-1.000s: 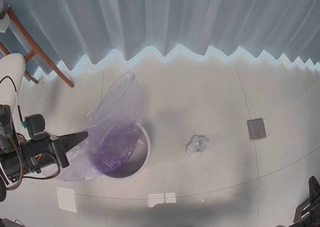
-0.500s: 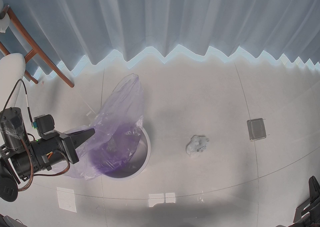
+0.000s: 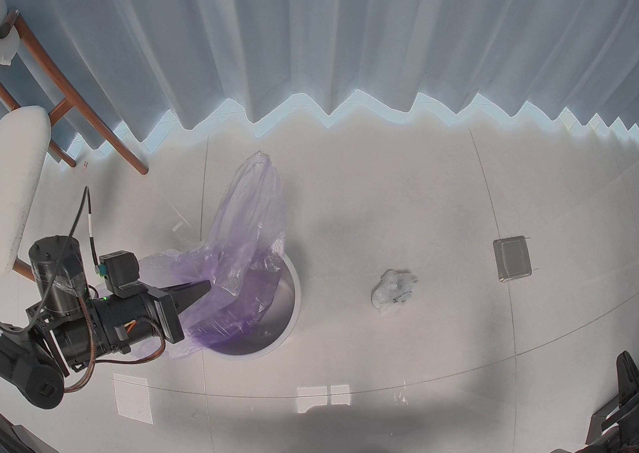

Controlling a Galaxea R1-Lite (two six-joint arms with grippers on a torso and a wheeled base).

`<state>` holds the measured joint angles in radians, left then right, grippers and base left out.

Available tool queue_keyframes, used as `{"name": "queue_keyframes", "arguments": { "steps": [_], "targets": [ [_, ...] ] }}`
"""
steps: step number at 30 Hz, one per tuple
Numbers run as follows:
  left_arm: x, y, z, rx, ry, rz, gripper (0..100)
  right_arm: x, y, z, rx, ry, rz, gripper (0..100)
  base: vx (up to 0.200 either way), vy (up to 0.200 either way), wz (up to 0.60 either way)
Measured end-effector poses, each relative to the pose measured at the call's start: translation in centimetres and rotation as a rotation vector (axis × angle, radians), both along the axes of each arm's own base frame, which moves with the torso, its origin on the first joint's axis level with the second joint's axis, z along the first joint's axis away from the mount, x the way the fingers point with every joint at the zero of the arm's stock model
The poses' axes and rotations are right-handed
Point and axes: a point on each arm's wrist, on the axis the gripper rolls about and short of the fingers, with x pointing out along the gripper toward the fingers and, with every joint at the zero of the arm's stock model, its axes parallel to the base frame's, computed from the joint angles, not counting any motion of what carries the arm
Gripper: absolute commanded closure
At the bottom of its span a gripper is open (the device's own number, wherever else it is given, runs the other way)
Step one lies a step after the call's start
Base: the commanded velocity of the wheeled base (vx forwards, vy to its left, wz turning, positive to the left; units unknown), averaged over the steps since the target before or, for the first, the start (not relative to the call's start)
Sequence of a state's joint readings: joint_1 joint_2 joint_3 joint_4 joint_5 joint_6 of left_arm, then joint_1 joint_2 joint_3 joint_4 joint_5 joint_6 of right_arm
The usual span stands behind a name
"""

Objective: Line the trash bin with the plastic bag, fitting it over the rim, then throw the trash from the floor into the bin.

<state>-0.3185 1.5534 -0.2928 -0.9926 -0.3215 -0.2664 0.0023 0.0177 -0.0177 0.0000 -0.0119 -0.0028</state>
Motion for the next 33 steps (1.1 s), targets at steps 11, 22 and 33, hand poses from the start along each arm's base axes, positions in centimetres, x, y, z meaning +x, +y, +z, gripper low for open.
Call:
{"name": "queue_keyframes", "arguments": {
  "steps": [11, 22, 33],
  "targets": [
    [-0.1, -0.7, -0.3, -0.007, -0.024, -0.032, 100, 0.0, 0.0, 0.0, 0.000, 0.000, 0.000, 100, 0.000, 0.000, 0.00],
    [0.0, -0.8, 0.7, -0.032, -0.110, -0.034, 100, 0.0, 0.0, 0.0, 0.000, 0.000, 0.000, 100, 0.000, 0.000, 0.00],
    [-0.2, -0.8, 1.3, -0.035, -0.143, -0.018, 100, 0.0, 0.0, 0.0, 0.000, 0.003, 0.003, 100, 0.000, 0.000, 0.00]
  ]
}}
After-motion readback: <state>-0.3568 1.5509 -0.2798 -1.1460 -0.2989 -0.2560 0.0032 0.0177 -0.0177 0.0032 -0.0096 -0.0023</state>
